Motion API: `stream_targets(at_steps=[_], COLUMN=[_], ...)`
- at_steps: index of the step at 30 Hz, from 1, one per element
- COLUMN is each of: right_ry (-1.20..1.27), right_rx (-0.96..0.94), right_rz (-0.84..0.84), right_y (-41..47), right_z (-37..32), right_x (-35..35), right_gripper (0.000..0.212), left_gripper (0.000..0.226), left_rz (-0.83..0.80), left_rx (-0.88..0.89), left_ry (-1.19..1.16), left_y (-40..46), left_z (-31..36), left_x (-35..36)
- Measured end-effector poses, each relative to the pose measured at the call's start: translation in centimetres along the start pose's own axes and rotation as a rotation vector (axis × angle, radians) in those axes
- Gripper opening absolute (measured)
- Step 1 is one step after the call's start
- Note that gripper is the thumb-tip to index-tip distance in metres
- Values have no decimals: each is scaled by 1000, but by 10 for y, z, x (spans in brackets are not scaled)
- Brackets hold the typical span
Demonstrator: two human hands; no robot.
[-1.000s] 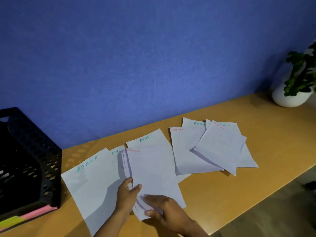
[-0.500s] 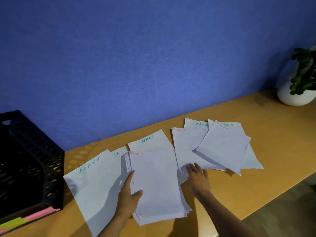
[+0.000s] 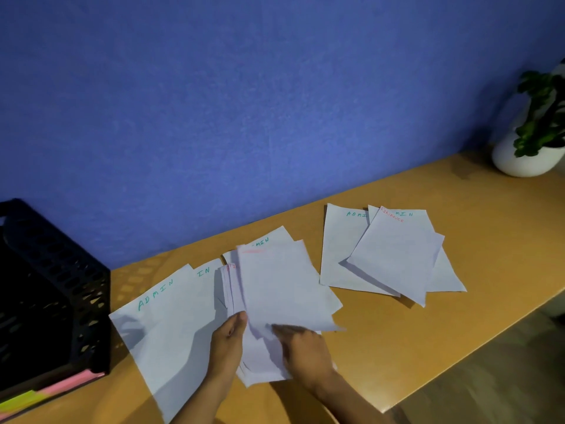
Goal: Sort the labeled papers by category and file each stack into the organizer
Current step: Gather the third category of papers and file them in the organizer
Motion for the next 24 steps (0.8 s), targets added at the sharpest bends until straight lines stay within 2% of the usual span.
stream_targets(at_steps=[3,6,10,13,15,18,19,21,24], right_ry=[147,332,679,766,607,57,-80,-320,-482], right_rx=[-121,-144,-38,119,205,278,311,418,543], right_rz=[-59,-150,-205,-110,65,265,259,120,-91], right_y=[-8,-11,-6,-1,3,5,6,7,4], right_z=[-16,-19,-2,30,61,107,124,156,194], right_x=[6,5,-12,-31,-47,-72,-75,-73,-64], right_gripper=[31,28,33,25,16,14,16,27,42], left_gripper=[44,50,60,64,65,64,63,62,59], left_rz=[-4,-14,-34,-50,-53,-65,-73,-92,-117], left_rx=[30,69,93,94,87,70,61,46,38], left_ry=[35,126,161,139,141,152,149,140,128], left_y=[-2,0,0,-1,-1,-2,-2,-2,-5], left_z=[0,-2,-7,-9,-9,-9,-10,-10,-7], left_x=[4,5,4,3,1,-2,-3,-4,-4])
Point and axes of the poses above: each hand's wrist, its own y-axis towards the middle knuckle, its own x-axis out of the palm, z = x × y, the point moved 4 cm from there along y, towards the middle knuckle, and after that the axes turned 1 degree about -y, right-handed, at the moved point
